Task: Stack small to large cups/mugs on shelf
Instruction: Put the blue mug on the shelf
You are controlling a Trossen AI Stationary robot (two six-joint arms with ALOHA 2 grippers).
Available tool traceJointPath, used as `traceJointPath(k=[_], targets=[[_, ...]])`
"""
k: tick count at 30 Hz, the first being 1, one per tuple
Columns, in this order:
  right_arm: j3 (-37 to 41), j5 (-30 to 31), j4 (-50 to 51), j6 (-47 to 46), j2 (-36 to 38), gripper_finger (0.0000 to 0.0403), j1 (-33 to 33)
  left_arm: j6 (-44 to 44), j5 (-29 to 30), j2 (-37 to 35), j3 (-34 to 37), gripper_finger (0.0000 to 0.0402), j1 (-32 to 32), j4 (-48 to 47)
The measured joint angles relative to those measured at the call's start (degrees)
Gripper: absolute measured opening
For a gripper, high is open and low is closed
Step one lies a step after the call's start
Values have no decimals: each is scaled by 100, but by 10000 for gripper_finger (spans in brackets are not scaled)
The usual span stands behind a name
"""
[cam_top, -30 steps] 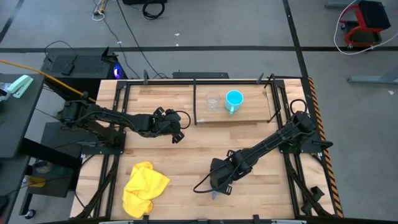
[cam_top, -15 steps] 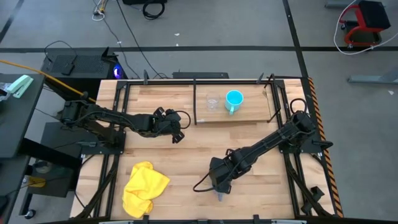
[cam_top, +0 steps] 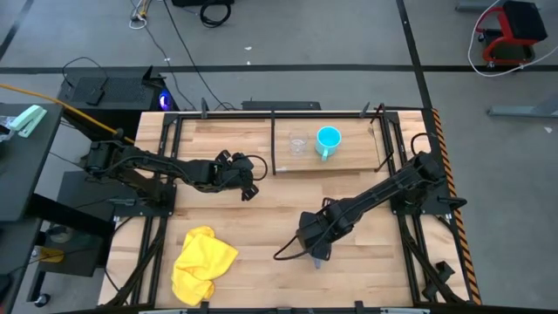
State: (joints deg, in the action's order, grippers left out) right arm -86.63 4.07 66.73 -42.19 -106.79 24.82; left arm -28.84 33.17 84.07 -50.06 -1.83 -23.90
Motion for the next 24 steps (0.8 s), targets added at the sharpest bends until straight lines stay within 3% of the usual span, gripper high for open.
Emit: traceJointPath(k=[12,18,24], targets=[[2,491,1054,-146,1142,7,-217,13,0,0,0,20,-2,4],[2,568,2069,-200,1912,7,-822,7,0,0,0,12,-4,4],[-3,621,2322,328,2744,7,-1771,0,0,0,0,19,-4,4]])
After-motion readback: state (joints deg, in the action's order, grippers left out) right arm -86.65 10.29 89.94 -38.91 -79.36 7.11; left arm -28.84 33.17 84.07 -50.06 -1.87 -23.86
